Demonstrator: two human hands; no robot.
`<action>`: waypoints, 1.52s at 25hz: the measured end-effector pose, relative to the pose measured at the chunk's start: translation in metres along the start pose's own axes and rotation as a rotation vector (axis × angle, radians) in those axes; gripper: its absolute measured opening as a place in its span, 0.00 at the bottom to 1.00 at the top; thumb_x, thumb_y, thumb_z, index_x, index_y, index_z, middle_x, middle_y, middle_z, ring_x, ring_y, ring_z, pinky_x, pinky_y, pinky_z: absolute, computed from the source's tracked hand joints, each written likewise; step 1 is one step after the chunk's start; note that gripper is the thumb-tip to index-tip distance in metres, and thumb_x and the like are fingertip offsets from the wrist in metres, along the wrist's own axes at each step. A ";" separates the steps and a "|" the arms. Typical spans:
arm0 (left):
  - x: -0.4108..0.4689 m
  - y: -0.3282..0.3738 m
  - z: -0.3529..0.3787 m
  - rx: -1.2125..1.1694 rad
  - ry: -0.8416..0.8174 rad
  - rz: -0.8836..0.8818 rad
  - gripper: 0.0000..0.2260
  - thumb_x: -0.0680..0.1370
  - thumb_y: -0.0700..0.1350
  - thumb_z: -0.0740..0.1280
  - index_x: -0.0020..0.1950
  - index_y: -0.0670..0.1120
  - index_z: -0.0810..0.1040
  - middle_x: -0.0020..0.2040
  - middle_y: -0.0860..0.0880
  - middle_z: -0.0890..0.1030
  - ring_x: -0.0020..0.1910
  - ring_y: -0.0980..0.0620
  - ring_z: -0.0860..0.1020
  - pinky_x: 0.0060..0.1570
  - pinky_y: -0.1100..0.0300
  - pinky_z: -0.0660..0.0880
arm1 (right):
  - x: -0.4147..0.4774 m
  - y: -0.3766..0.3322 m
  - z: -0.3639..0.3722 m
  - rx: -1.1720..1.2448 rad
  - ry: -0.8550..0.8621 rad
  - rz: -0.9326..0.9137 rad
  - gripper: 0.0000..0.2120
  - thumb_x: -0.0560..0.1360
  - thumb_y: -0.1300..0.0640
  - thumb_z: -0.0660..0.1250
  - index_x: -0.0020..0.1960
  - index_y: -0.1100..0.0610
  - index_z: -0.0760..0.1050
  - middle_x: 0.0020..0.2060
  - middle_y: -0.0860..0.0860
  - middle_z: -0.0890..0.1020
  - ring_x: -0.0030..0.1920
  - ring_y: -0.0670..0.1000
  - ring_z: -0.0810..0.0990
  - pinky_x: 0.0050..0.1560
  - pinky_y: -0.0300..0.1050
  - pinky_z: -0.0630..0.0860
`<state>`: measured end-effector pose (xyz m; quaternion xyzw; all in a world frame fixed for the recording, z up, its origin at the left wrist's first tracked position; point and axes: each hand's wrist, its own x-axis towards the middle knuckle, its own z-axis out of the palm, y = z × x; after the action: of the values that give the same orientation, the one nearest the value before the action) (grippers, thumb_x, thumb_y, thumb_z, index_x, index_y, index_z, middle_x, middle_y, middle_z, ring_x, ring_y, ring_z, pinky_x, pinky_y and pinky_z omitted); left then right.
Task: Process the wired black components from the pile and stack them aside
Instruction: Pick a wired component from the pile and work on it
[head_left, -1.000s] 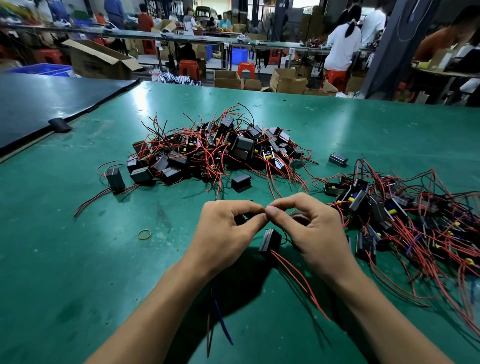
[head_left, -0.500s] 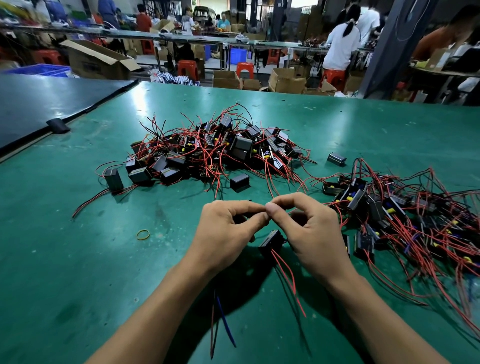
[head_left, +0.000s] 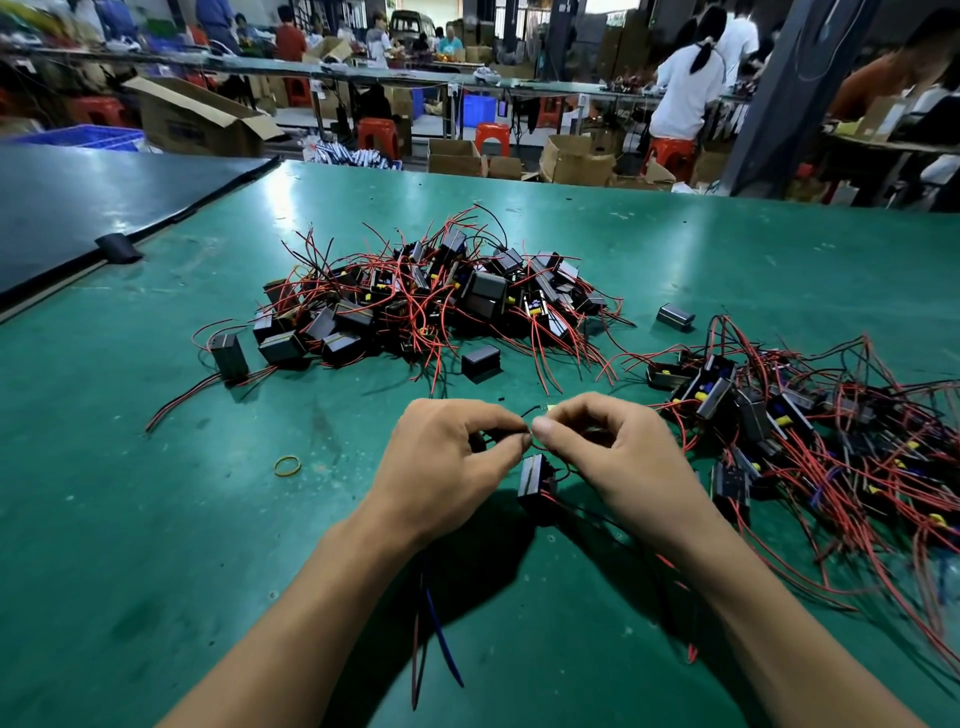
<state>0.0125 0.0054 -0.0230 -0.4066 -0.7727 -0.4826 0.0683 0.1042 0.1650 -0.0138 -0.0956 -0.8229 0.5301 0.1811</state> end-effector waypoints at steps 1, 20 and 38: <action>0.001 -0.001 -0.002 -0.025 -0.008 -0.028 0.03 0.72 0.46 0.73 0.43 0.49 0.87 0.35 0.55 0.84 0.31 0.55 0.79 0.34 0.55 0.76 | -0.001 0.000 -0.002 -0.037 -0.030 -0.071 0.04 0.74 0.53 0.75 0.49 0.48 0.83 0.37 0.43 0.83 0.28 0.41 0.71 0.32 0.34 0.68; -0.003 0.004 0.000 0.173 0.006 0.138 0.05 0.73 0.48 0.70 0.44 0.51 0.86 0.37 0.55 0.84 0.35 0.54 0.80 0.37 0.55 0.76 | 0.003 -0.003 0.003 0.218 -0.115 0.314 0.15 0.78 0.52 0.69 0.34 0.54 0.81 0.28 0.48 0.73 0.26 0.45 0.64 0.25 0.33 0.61; -0.001 -0.002 -0.001 -0.011 -0.012 0.033 0.04 0.72 0.47 0.72 0.43 0.49 0.86 0.36 0.56 0.84 0.31 0.58 0.77 0.35 0.55 0.76 | 0.001 0.006 0.010 -0.052 0.001 0.017 0.15 0.77 0.55 0.68 0.32 0.53 0.74 0.27 0.44 0.71 0.29 0.45 0.66 0.31 0.42 0.63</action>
<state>0.0116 0.0031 -0.0243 -0.4227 -0.7636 -0.4832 0.0697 0.0990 0.1588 -0.0226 -0.1074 -0.8354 0.5100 0.1745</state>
